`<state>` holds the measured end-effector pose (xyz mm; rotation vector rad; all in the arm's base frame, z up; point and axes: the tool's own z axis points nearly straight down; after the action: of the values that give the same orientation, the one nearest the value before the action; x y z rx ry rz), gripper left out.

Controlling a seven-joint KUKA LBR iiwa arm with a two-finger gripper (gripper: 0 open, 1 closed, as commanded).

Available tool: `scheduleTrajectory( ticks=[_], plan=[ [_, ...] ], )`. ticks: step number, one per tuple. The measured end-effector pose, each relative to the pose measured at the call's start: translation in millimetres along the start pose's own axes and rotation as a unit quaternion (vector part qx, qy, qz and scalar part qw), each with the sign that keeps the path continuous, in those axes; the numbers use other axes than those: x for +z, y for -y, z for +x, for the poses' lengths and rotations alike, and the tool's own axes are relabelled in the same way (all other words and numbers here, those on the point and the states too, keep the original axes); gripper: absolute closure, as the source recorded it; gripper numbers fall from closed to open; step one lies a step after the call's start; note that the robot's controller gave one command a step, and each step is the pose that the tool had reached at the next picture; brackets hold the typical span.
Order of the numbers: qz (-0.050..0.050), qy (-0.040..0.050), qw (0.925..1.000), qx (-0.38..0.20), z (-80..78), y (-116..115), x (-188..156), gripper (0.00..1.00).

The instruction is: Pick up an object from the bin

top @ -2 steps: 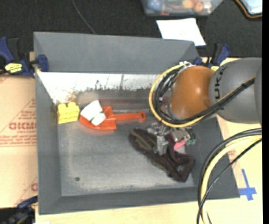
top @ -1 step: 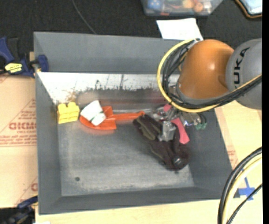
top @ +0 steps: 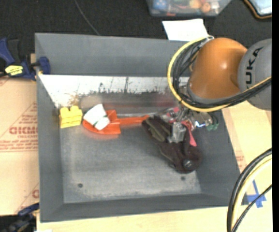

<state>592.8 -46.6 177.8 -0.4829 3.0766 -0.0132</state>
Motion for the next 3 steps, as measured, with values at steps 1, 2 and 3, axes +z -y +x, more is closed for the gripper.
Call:
scheduleTrajectory(
  ticks=[1,2,3],
  plan=[
    [0.002,0.005,0.9999,-0.014,-8.2,-12.8,-17.3,1.0],
    [0.001,-0.0006,0.9995,-0.031,-6.6,8.3,31.1,1.0],
    [0.002,0.0078,0.9999,-0.015,-28.3,-4.6,45.3,1.0]
  ],
)
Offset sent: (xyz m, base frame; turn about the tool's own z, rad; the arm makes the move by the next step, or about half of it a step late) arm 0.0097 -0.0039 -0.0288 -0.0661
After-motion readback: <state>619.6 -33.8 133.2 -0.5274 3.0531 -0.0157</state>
